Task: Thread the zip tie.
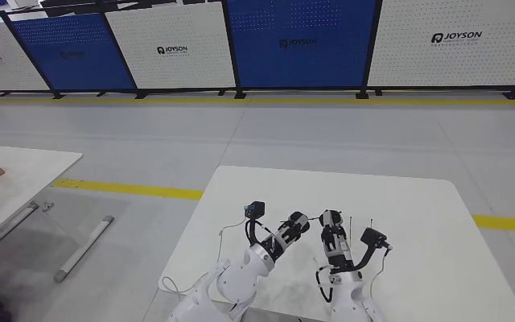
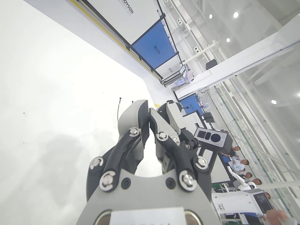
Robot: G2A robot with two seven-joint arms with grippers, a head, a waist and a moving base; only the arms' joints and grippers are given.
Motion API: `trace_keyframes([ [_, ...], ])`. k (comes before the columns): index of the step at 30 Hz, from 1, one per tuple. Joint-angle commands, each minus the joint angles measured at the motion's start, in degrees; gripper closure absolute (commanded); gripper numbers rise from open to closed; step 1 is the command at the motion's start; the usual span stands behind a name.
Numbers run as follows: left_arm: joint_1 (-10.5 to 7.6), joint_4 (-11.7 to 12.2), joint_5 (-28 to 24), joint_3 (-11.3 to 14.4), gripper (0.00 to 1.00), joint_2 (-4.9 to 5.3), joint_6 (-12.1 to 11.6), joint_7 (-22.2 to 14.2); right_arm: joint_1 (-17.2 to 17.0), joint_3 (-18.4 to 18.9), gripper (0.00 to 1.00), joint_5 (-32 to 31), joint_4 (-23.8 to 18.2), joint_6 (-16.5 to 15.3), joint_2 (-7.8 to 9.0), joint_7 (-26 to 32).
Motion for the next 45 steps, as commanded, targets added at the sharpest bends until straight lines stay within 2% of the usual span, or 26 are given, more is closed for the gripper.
trace_keyframes([
  [1,0.08,-0.1,0.0,0.0,1.0,0.02,-0.3,-0.1,0.0,0.1,1.0,0.3,0.0,-0.2,0.0,0.4],
  [15,0.46,-0.2,0.1,-0.3,1.0,0.04,-0.6,0.0,0.1,0.0,1.0,0.4,0.2,-0.6,-0.09,1.2],
  [16,0.45,-0.2,0.2,-0.3,1.0,0.04,-0.5,0.1,0.1,0.0,0.9,0.5,0.1,-0.6,-0.1,1.2],
  [17,0.43,-0.2,0.2,-0.3,1.0,0.04,-0.3,0.2,0.0,0.1,0.73,0.7,0.1,-0.6,-0.11,1.3],
  [19,0.39,-0.1,0.3,-0.3,1.0,0.02,0.0,0.2,-0.1,0.2,0.67,0.8,0.0,-0.7,-0.11,1.3],
  [20,0.35,-0.1,0.3,-0.3,1.0,0.01,0.2,0.2,-0.1,0.2,0.61,0.8,-0.1,-0.6,-0.11,1.3],
  [27,-0.21,0.1,0.2,0.2,1.0,-0.17,1.4,0.1,-0.6,0.4,0.64,0.3,-0.6,-1.0,-0.08,0.8],
  [29,-0.32,0.2,0.2,0.3,1.0,-0.22,1.7,0.3,-0.8,0.5,0.72,-0.2,-0.7,-1.1,-0.04,0.3],
  [30,-0.35,0.2,0.2,0.4,1.0,-0.23,1.8,0.3,-0.9,0.5,0.73,-0.5,-0.8,-1.1,-0.03,0.1],
  [39,-0.45,0.4,-0.6,0.2,1.0,-0.38,2.5,1.0,-1.3,0.3,0.75,-1.9,-0.8,-1.1,-0.01,-0.2],
  [44,-0.43,0.5,-0.7,0.2,1.0,-0.43,2.3,1.0,-1.2,0.2,0.85,-2.1,-0.7,-0.9,-0.06,-0.4],
  [45,-0.39,0.5,-0.7,0.3,1.0,-0.43,2.2,1.0,-1.2,0.3,0.96,-2.0,-0.6,-0.8,-0.07,-0.4],
])
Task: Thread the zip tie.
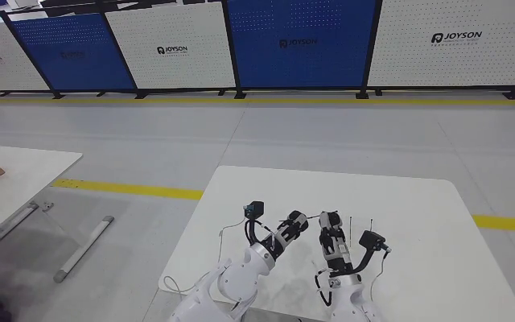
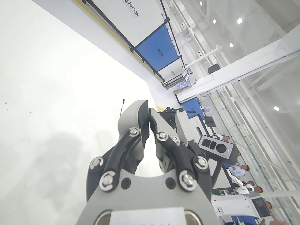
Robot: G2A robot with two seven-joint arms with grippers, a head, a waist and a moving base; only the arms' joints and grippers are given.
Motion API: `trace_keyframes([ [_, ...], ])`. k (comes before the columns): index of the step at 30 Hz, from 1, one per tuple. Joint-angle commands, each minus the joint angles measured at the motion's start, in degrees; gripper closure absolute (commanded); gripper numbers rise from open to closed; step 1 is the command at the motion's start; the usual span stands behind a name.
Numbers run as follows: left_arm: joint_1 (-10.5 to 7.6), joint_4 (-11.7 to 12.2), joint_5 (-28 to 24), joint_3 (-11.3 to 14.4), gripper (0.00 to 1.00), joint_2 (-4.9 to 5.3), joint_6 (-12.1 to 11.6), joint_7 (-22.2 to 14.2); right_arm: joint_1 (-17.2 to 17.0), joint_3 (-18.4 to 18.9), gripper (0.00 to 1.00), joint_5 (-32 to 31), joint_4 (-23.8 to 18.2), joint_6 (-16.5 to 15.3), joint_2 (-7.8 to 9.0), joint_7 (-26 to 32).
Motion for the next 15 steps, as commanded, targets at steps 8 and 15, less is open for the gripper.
trace_keyframes([
  [8,0.18,0.1,0.0,-0.1,1.0,0.0,-0.6,-0.2,0.2,0.1,1.0,0.0,0.2,0.6,-0.1,-0.2],
  [15,0.31,0.0,-0.1,-0.4,0.71,0.03,-1.3,-0.3,0.3,0.0,1.0,-0.4,0.5,0.9,-0.15,-0.2],
])
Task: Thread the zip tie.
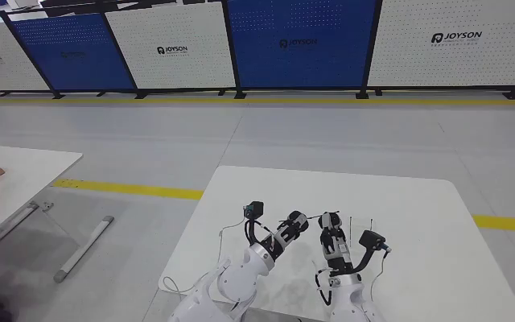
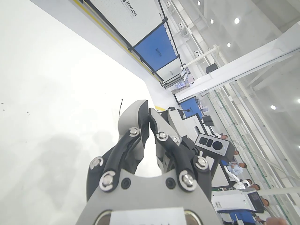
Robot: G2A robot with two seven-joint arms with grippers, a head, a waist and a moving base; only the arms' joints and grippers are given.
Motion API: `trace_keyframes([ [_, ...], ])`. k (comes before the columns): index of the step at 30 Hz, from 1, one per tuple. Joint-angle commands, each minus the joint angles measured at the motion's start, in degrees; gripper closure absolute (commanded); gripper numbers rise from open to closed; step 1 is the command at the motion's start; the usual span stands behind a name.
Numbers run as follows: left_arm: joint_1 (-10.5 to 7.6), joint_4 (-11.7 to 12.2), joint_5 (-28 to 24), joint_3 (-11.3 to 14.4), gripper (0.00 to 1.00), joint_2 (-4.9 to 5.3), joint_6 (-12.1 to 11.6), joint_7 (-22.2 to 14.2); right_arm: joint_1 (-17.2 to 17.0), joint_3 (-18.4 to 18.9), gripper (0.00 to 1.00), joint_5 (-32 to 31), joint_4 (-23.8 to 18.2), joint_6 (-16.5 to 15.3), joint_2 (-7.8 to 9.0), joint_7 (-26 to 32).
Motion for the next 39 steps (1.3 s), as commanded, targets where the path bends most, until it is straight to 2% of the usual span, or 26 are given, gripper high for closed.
trace_keyframes([
  [1,0.02,0.0,0.1,0.0,0.71,0.01,-0.1,0.0,0.0,-0.1,1.0,-0.2,0.0,0.1,-0.02,0.0],
  [7,-0.14,0.1,0.7,0.2,0.7,-0.02,0.3,-0.4,0.0,-0.1,1.0,-0.6,-0.1,-0.1,-0.06,-0.5],
  [9,-0.22,0.2,0.9,0.3,0.73,-0.04,0.4,-0.4,0.0,-0.1,1.0,-0.6,-0.1,-0.1,-0.07,-0.6],
  [13,-0.29,0.2,1.0,0.4,0.9,-0.07,0.4,-0.3,0.0,-0.1,1.0,-0.8,-0.1,0.0,-0.09,-0.7],
  [14,-0.3,0.2,1.1,0.4,1.0,-0.08,0.4,-0.3,0.0,-0.1,1.0,-0.8,-0.1,0.0,-0.09,-0.7],
  [24,-0.4,0.2,1.3,0.4,1.0,-0.11,0.3,-0.4,0.1,-0.1,1.0,-1.5,0.0,0.0,-0.12,-0.6],
  [33,-0.35,0.0,1.2,0.3,1.0,-0.03,-1.3,-1.5,0.5,-0.1,1.0,-1.1,0.4,0.2,-0.16,0.8],
  [39,-0.24,-0.4,1.6,0.2,1.0,0.03,-1.5,-1.8,0.2,0.3,1.0,-0.3,-0.3,-0.7,-0.03,2.3],
])
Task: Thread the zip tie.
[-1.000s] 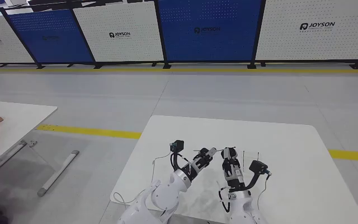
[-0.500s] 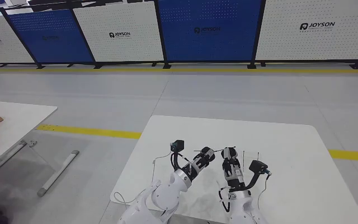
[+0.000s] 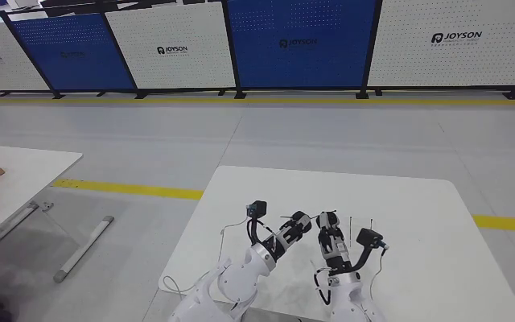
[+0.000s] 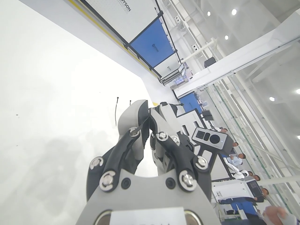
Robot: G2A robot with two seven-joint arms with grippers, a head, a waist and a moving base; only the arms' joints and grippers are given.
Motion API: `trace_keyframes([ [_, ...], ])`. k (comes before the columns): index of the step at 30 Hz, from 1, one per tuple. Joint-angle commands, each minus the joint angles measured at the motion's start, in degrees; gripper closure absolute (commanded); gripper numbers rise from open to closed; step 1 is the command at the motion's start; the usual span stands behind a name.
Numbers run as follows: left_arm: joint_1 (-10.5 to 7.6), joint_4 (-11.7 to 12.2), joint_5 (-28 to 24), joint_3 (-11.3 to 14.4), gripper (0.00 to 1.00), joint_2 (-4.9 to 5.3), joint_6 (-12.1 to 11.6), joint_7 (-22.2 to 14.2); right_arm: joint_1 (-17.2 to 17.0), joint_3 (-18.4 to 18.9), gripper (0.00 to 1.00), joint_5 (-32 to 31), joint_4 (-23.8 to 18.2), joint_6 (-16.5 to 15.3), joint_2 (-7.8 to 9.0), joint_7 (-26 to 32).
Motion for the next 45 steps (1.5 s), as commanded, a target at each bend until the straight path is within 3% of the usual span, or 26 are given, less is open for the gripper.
trace_keyframes([
  [1,0.01,0.0,0.3,0.1,1.0,0.02,0.0,-0.2,-0.2,0.2,1.0,0.5,-0.4,-0.6,0.06,0.5],
  [14,-0.32,0.3,1.1,0.5,1.0,-0.13,1.2,0.8,-1.0,0.6,1.0,-0.5,-1.2,-0.5,0.25,0.6],
  [31,0.05,-0.3,0.5,0.2,1.0,-0.08,-0.1,0.3,-0.9,0.7,1.0,0.4,-1.2,-0.6,0.32,1.5],
  [32,0.04,-0.3,0.5,0.2,0.98,-0.1,0.1,0.4,-0.8,0.8,1.0,0.4,-1.1,-0.5,0.31,1.3],
  [34,0.01,-0.3,0.5,0.2,0.77,-0.11,0.2,0.5,-0.8,0.9,1.0,0.3,-1.1,-0.2,0.3,1.1],
  [36,-0.03,-0.3,0.4,0.2,0.75,-0.13,0.4,0.6,-0.6,0.8,1.0,-0.4,-1.0,0.6,0.28,0.6],
  [37,-0.05,-0.3,0.4,0.2,0.69,-0.15,0.4,0.6,-0.6,0.8,1.0,-0.7,-0.9,0.9,0.27,0.5],
  [40,-0.14,-0.3,0.1,0.2,0.7,-0.2,0.5,0.9,-0.4,0.6,1.0,-0.8,-0.8,1.2,0.21,0.3],
  [45,-0.21,-0.1,-0.4,0.0,0.83,-0.28,0.2,1.8,-0.1,0.4,1.0,-1.3,-0.3,1.8,0.13,0.0],
])
